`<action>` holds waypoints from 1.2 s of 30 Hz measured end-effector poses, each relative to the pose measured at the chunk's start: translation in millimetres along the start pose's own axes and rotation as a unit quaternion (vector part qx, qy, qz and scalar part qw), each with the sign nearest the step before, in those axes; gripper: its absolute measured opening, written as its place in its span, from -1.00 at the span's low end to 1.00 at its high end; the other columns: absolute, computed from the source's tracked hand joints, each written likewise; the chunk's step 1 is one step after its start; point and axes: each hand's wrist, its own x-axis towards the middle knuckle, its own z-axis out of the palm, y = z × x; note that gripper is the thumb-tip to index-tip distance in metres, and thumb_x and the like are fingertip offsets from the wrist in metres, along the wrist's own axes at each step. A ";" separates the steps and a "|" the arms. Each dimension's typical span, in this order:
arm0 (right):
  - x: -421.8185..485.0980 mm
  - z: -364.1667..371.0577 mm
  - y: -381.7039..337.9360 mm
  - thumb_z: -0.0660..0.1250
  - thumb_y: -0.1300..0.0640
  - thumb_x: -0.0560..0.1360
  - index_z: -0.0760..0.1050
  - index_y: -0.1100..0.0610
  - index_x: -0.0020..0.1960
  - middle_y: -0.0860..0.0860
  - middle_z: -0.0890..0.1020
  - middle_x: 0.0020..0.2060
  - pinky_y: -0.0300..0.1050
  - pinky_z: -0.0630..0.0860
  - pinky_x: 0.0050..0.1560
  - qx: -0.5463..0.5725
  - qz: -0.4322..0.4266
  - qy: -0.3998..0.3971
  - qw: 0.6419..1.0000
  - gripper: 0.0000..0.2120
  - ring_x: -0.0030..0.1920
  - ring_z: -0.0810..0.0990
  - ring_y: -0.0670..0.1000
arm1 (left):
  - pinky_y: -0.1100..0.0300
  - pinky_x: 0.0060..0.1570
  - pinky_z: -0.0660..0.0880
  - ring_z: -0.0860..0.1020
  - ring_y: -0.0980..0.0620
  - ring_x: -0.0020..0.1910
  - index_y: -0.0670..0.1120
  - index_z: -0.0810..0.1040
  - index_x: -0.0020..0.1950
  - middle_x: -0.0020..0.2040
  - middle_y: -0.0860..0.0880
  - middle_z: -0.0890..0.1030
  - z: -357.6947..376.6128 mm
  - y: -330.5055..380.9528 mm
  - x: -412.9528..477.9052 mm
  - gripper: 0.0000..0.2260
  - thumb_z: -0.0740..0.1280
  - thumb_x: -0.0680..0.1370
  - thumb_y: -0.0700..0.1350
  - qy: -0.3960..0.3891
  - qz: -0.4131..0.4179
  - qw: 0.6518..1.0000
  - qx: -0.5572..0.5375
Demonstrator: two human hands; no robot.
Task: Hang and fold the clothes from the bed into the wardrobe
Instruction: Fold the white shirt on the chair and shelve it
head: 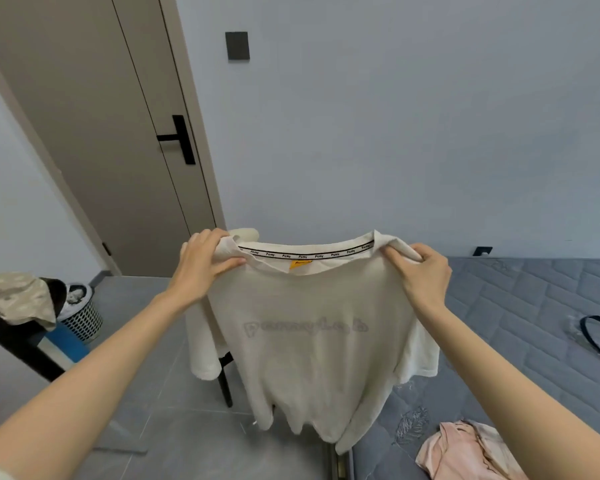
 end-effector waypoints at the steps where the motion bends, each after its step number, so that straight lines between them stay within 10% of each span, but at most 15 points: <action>1: 2.0 -4.3 -3.7 0.45 -0.23 0.32 0.41 0.06 -0.39 -0.11 0.40 -0.52 -0.09 0.30 -0.31 -0.006 -0.015 0.011 1.000 -0.60 -0.43 0.37 -0.12 | 0.07 -0.12 0.23 0.38 -0.05 -0.12 -0.10 0.50 0.00 -0.14 -0.02 0.48 -1.2 2.4 3.0 -0.75 0.39 0.50 0.05 0.003 -0.001 1.000 -0.005; 6: 10.7 -19.9 -17.6 0.46 -0.19 0.36 0.47 0.04 -0.21 -0.05 0.54 -0.24 0.01 0.35 -0.04 -0.102 -0.117 -0.004 0.988 -0.67 -0.15 0.47 -0.01 | 0.01 0.03 0.31 0.44 -0.22 0.05 -0.27 0.49 -0.02 -0.04 -0.23 0.52 2.1 19.3 23.5 -0.95 0.28 0.55 -0.30 -0.036 -0.055 0.995 -0.069; 17: 53.4 -34.3 -51.7 0.31 -0.08 0.51 0.55 -0.13 -0.08 -0.01 0.41 -0.15 -0.08 0.12 -0.02 -0.137 -0.113 0.046 0.983 -0.93 0.04 0.38 0.04 | 0.04 0.23 0.19 0.25 -0.11 0.28 -0.13 0.41 0.00 0.16 -0.13 0.39 25.9 56.3 88.1 -0.76 0.11 0.64 0.02 -0.005 -0.139 0.980 -0.145; 36: 59.2 -2.7 -113.9 0.45 -0.05 0.41 0.41 -0.01 -0.28 -0.08 0.48 -0.25 -0.11 0.09 -0.07 -0.121 -0.154 0.325 0.925 -0.76 -0.07 0.43 0.02 | 0.24 -0.28 0.20 0.36 0.17 -0.28 0.00 0.55 -0.02 -0.24 0.15 0.45 2.0 64.1 163.3 -0.76 0.20 0.62 0.11 0.268 0.074 0.937 -0.212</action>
